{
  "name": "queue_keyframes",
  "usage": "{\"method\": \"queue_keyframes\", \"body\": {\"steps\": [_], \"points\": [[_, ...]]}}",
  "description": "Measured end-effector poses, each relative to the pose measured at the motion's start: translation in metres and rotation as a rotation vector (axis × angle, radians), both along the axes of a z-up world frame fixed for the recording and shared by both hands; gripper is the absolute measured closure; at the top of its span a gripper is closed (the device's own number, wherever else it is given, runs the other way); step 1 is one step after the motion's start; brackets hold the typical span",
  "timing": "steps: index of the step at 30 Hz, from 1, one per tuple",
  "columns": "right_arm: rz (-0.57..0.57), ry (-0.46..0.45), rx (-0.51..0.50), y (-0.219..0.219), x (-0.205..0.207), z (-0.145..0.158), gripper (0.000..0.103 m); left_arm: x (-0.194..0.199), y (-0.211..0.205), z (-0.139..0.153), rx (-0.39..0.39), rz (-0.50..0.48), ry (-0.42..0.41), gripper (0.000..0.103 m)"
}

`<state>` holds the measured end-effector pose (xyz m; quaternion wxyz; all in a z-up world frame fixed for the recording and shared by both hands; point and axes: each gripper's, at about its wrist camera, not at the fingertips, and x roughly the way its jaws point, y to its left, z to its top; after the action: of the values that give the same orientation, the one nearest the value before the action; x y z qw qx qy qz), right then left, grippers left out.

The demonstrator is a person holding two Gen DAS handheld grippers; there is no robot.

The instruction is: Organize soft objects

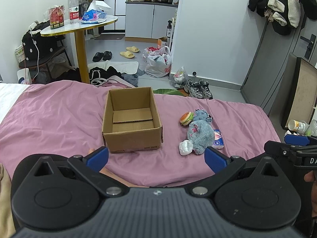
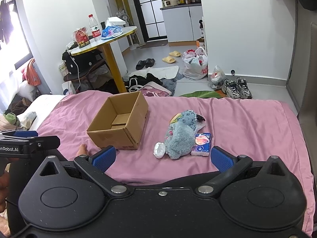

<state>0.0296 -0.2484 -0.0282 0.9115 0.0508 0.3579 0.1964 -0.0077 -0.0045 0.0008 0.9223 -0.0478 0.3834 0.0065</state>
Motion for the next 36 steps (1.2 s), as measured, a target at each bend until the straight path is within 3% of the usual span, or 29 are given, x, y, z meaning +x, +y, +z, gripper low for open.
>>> {"method": "queue_keyframes", "body": {"steps": [20, 36], "points": [[-0.003, 0.016, 0.002, 0.004, 0.006, -0.004, 0.000, 0.004, -0.001, 0.001, 0.007, -0.004, 0.001, 0.001], [-0.085, 0.051, 0.056, -0.008, 0.038, -0.018, 0.000, 0.038, -0.004, -0.006, -0.021, -0.028, 0.023, 0.001]]}}
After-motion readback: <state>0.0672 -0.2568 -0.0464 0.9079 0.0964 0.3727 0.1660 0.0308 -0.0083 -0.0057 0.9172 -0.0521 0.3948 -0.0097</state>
